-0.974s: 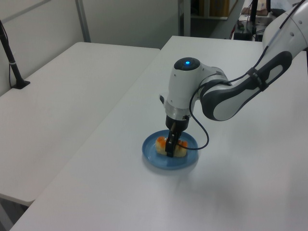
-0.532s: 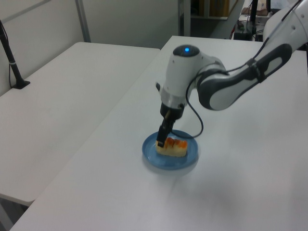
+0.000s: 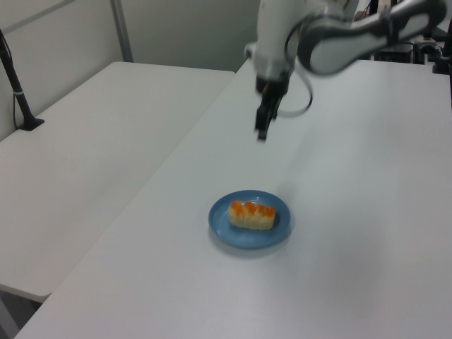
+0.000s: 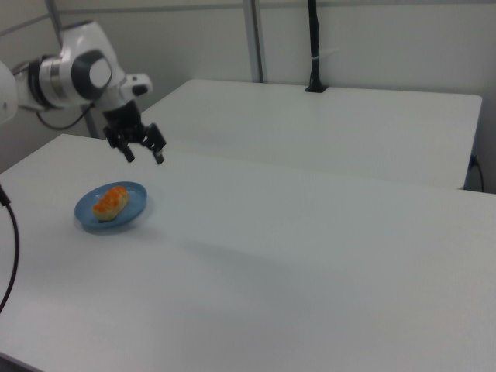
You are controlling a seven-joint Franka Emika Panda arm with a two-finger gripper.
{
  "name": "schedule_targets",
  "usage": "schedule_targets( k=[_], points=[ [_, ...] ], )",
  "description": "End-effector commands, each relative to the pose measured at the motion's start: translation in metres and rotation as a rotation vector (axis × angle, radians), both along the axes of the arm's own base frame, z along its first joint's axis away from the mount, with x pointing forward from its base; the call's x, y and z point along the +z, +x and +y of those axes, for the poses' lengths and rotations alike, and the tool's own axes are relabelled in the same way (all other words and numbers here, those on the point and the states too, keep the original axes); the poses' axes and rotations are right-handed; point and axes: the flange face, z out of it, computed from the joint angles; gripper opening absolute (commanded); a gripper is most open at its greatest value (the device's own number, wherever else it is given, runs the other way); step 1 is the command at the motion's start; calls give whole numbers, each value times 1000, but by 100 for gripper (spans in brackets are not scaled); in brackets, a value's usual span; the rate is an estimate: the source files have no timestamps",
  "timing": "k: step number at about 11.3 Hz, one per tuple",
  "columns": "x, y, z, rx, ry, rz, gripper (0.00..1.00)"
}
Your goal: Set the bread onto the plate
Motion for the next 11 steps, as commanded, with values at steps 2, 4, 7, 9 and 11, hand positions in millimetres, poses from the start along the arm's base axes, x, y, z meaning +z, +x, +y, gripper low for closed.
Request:
schedule_targets(
  k=[2,4,7,9,11],
  points=[
    [107,-58,-109,57,-8,100,100],
    [147,-84,-162,72,78,97,100],
    [165,-108,-191,20,118,112,100],
    [162,-109,-191,4,120,122,100],
    [160,-108,-191,4,120,126,100]
  ],
)
